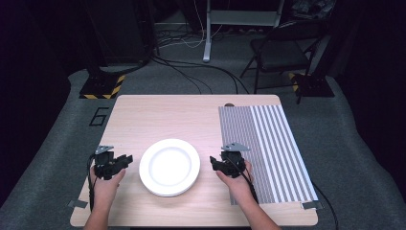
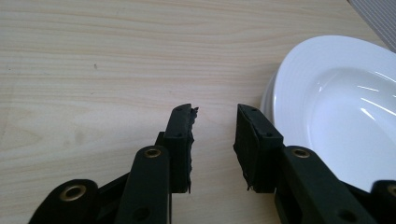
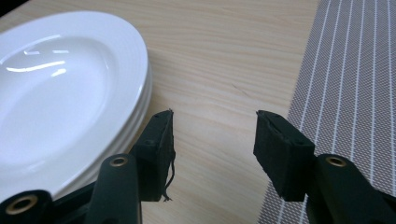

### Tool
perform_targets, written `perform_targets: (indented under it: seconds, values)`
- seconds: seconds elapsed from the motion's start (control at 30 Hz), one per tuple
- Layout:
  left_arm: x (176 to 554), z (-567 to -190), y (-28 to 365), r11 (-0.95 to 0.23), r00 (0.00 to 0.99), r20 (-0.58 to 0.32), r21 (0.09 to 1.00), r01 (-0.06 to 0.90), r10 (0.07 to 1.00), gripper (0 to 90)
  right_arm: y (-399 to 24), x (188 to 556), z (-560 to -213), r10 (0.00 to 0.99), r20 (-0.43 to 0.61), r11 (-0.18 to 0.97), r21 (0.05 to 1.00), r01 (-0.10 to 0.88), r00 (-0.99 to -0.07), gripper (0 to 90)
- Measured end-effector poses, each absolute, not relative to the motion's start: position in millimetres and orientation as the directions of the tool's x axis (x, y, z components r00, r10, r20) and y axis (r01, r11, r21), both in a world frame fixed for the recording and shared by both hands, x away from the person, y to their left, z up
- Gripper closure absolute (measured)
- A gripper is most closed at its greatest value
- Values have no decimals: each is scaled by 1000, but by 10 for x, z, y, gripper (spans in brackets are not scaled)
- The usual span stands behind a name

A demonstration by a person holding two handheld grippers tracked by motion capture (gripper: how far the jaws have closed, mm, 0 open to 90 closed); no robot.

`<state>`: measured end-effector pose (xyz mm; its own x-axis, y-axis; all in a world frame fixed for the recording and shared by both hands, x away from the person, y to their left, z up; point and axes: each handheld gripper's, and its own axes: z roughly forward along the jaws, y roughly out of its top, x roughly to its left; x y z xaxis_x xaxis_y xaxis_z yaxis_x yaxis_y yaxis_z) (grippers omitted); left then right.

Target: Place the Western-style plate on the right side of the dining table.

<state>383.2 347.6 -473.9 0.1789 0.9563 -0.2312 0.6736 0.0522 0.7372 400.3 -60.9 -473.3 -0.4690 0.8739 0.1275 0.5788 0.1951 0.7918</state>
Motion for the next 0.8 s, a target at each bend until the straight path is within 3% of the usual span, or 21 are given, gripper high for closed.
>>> perform_targets:
  seconds: [0.3, 0.8]
  values:
    - [3801, -4693, 3415, 33, 219, -240, 741, 670, 946, 711, -505, 3966, -4661, 852, 150, 181, 815, 551, -502, 501]
    - [3789, -4715, 3313, 54, 266, -335, 706, 706, 904, 792, -476, 3925, -4747, 835, 181, 177, 806, 565, -520, 562]
